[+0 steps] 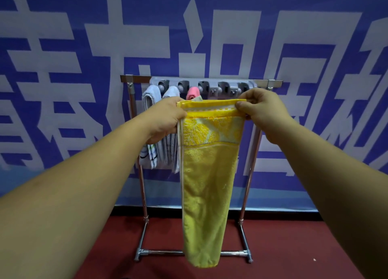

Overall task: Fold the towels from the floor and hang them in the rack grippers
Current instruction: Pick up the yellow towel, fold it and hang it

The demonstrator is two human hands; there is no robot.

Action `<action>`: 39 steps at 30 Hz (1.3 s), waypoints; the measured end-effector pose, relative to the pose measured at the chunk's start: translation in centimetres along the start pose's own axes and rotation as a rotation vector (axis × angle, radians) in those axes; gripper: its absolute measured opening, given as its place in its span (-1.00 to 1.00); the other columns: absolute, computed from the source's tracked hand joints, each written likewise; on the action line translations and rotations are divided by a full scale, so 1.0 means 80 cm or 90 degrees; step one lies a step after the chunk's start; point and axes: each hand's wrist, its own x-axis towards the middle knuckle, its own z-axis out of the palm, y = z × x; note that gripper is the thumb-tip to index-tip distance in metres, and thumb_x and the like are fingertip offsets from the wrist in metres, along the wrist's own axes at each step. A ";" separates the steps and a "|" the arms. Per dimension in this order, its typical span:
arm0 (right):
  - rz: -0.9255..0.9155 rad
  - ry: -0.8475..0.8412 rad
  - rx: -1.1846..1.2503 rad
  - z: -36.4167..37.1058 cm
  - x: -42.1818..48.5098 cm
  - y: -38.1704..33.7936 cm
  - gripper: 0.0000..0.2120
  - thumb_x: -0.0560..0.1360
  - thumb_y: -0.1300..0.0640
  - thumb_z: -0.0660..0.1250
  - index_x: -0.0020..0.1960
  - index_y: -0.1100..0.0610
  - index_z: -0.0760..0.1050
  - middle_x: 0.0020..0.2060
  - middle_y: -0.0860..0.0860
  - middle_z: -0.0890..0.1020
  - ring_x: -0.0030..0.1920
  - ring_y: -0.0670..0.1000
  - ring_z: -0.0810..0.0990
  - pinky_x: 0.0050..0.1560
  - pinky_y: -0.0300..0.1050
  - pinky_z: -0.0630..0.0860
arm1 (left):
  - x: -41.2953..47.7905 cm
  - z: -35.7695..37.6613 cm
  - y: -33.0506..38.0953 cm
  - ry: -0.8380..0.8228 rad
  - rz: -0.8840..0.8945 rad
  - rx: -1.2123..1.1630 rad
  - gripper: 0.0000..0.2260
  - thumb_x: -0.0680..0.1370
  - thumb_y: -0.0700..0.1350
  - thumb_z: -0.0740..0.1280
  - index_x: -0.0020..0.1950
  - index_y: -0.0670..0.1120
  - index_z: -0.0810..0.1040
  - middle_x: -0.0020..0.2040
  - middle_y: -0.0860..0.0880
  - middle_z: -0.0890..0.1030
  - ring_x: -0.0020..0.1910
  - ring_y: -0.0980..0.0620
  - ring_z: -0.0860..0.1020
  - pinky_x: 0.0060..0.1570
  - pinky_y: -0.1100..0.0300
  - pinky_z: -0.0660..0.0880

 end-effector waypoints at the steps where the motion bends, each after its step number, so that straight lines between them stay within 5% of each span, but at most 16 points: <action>1: 0.008 0.004 0.000 0.001 -0.001 0.003 -0.96 0.60 0.17 0.47 0.03 0.07 0.63 -0.06 0.15 0.69 -0.05 0.08 0.66 0.01 0.05 0.68 | 0.001 0.000 -0.003 -0.003 -0.006 -0.001 -0.80 0.70 -0.37 0.18 0.16 -0.14 0.55 -0.11 -0.16 0.67 -0.11 -0.08 0.69 -0.02 -0.02 0.71; 4: 0.023 0.007 -0.004 0.002 -0.004 0.009 -0.95 0.59 0.15 0.48 -0.01 0.06 0.62 -0.03 0.16 0.71 -0.06 0.08 0.67 0.04 0.08 0.68 | 0.003 -0.003 -0.008 -0.017 -0.021 0.009 -0.78 0.68 -0.38 0.16 0.14 -0.13 0.54 -0.28 -0.05 0.60 -0.25 0.01 0.62 -0.12 0.05 0.67; 9: 0.034 0.008 -0.052 0.008 -0.003 0.015 -0.93 0.60 0.12 0.47 0.01 0.10 0.60 -0.06 0.13 0.69 -0.11 0.09 0.65 0.02 0.13 0.67 | 0.008 -0.001 -0.013 -0.008 -0.038 0.024 -0.80 0.68 -0.36 0.17 0.13 -0.16 0.55 -0.21 -0.08 0.64 -0.22 0.01 0.66 -0.19 0.12 0.66; 12: 0.061 0.010 -0.081 0.017 -0.002 0.020 -0.91 0.60 0.11 0.44 -0.04 0.05 0.54 -0.07 0.15 0.68 -0.01 0.21 0.70 0.02 0.23 0.69 | 0.011 0.004 -0.025 0.013 -0.061 0.053 -0.80 0.67 -0.37 0.21 0.15 -0.20 0.60 -0.09 -0.18 0.69 -0.10 -0.08 0.71 -0.10 0.06 0.69; 15: 0.100 -0.004 -0.143 0.034 -0.008 0.026 -0.94 0.58 0.13 0.37 -0.04 0.08 0.50 -0.11 0.14 0.65 0.00 0.25 0.68 0.02 0.30 0.68 | 0.010 0.013 -0.044 0.062 -0.092 0.128 -0.81 0.56 -0.41 0.26 -0.03 -0.22 0.65 -0.17 -0.22 0.64 -0.16 -0.14 0.65 -0.10 0.00 0.66; 18: 0.139 -0.012 -0.153 0.050 -0.017 0.036 -0.93 0.53 0.20 0.30 0.00 0.15 0.51 -0.11 0.19 0.65 -0.03 0.29 0.68 -0.02 0.33 0.67 | 0.008 0.030 -0.058 0.097 -0.138 0.091 -0.79 0.53 -0.41 0.25 0.04 -0.33 0.66 -0.10 -0.26 0.67 -0.12 -0.16 0.68 0.03 -0.16 0.71; 23: 0.158 0.008 -0.131 0.057 -0.025 0.044 -0.89 0.53 0.25 0.24 0.00 0.09 0.45 -0.13 0.12 0.60 -0.18 0.15 0.58 -0.09 0.33 0.69 | 0.010 0.056 -0.063 0.123 -0.205 -0.057 -0.81 0.57 -0.38 0.20 -0.05 -0.23 0.59 -0.13 -0.17 0.73 -0.24 -0.08 0.73 -0.27 0.10 0.68; 26: 0.147 0.002 -0.133 0.059 -0.028 0.040 -0.89 0.56 0.25 0.23 0.04 0.10 0.47 -0.11 0.14 0.62 -0.20 0.15 0.61 -0.15 0.26 0.72 | 0.013 0.065 -0.060 0.102 -0.215 -0.117 -0.76 0.59 -0.38 0.18 0.12 -0.31 0.63 0.02 -0.24 0.77 -0.04 -0.19 0.78 -0.15 -0.01 0.73; 29: 0.129 -0.024 -0.130 0.061 -0.031 0.035 -0.87 0.59 0.25 0.24 0.08 0.10 0.51 -0.10 0.14 0.62 -0.20 0.16 0.65 -0.20 0.15 0.74 | 0.018 0.075 -0.057 0.091 -0.188 -0.082 -0.85 0.56 -0.36 0.21 -0.02 -0.22 0.56 -0.17 -0.16 0.71 -0.23 -0.12 0.71 -0.24 0.07 0.69; 32: 0.119 -0.031 -0.127 0.057 -0.029 0.034 -0.88 0.58 0.25 0.27 0.08 0.10 0.52 -0.10 0.13 0.63 -0.21 0.14 0.66 -0.20 0.09 0.74 | 0.018 0.077 -0.053 0.078 -0.166 -0.013 -0.87 0.48 -0.29 0.26 -0.16 -0.06 0.41 -0.30 -0.10 0.37 -0.40 -0.02 0.36 -0.32 0.12 0.53; 36: 0.111 -0.054 -0.160 0.035 -0.024 0.037 -0.84 0.59 0.22 0.31 0.14 0.10 0.57 -0.12 0.10 0.67 -0.23 0.08 0.69 -0.17 0.01 0.72 | 0.017 0.062 -0.062 0.062 -0.119 0.047 -0.86 0.49 -0.15 0.40 0.01 -0.16 0.62 -0.13 -0.20 0.60 -0.16 -0.15 0.61 -0.02 -0.08 0.74; 39: 0.113 -0.097 -0.223 0.009 -0.025 0.044 -0.91 0.64 0.14 0.37 0.06 0.12 0.64 -0.13 0.12 0.71 -0.15 0.08 0.72 -0.21 -0.15 0.64 | 0.013 0.043 -0.068 0.040 -0.083 0.111 -0.83 0.66 -0.18 0.37 0.07 -0.29 0.66 -0.12 -0.21 0.71 -0.18 -0.02 0.69 -0.17 0.13 0.70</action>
